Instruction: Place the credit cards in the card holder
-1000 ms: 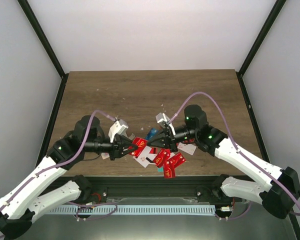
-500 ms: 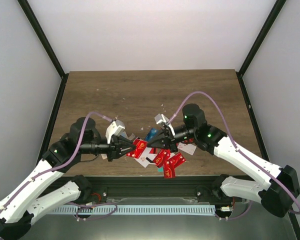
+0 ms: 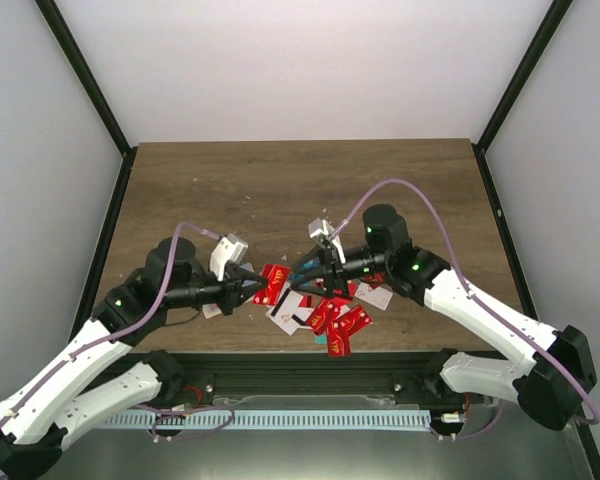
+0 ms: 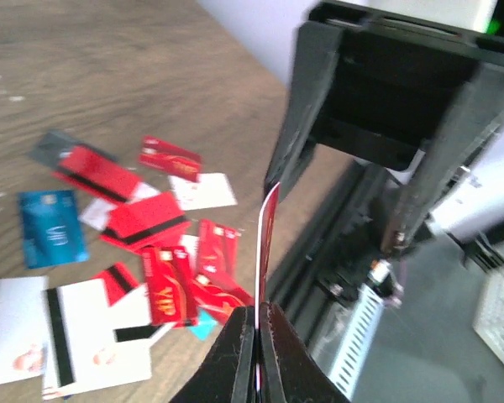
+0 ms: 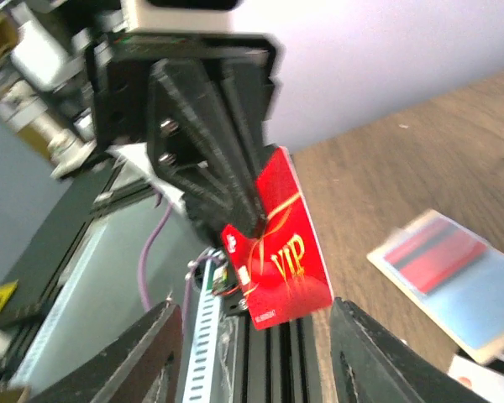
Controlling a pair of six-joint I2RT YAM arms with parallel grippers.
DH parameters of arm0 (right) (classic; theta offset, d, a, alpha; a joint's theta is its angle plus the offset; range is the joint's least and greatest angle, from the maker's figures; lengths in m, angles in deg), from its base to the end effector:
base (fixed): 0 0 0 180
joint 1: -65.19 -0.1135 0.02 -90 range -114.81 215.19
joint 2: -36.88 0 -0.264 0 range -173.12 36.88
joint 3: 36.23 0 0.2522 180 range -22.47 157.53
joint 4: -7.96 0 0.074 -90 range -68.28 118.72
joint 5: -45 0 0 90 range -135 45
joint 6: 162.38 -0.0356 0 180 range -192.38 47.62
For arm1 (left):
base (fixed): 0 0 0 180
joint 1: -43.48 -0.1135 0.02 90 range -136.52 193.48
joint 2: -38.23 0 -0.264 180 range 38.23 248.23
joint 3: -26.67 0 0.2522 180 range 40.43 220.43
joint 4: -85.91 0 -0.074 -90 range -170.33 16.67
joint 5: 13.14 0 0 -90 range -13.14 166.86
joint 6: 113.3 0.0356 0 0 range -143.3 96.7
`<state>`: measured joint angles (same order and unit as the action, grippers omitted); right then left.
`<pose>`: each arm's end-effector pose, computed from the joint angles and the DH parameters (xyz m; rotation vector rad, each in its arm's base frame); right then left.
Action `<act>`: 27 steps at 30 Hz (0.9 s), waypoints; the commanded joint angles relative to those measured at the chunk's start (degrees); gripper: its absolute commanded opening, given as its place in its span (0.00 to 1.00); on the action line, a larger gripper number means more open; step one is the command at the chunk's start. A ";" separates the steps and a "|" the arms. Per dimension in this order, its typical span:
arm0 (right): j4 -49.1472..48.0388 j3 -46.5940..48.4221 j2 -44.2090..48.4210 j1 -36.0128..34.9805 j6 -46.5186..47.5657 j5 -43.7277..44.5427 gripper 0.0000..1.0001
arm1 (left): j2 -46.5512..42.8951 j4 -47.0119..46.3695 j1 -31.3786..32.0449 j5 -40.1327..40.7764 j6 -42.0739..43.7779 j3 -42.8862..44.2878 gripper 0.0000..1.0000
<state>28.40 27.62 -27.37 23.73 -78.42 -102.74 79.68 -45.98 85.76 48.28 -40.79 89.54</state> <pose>0.1632 0.1844 0.3164 -1.2784 1.6061 1.5011 0.1002 -0.1142 0.3331 0.7916 2.0283 -1.1358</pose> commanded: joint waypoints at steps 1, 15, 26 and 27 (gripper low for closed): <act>-4.18 1.27 -2.90 2.79 -7.43 9.81 0.52 | 2.02 -0.44 -1.59 17.64 -9.18 -1.18 0.04; -7.47 9.07 -27.47 1.30 -19.76 17.90 0.44 | 15.67 -3.31 -29.08 2.79 -13.50 -11.62 0.04; 7.51 24.45 -43.77 -3.73 -13.96 35.52 0.52 | 21.27 -7.55 -34.70 -0.20 -14.81 -15.53 0.04; 8.17 25.24 -44.85 -4.05 -13.46 35.95 0.52 | 21.41 -7.81 -34.79 -0.06 -15.05 -15.79 0.04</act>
<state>30.61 49.01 -68.50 20.78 -94.70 -72.73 100.86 -51.05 51.75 49.40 -54.48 74.72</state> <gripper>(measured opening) 0.523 0.041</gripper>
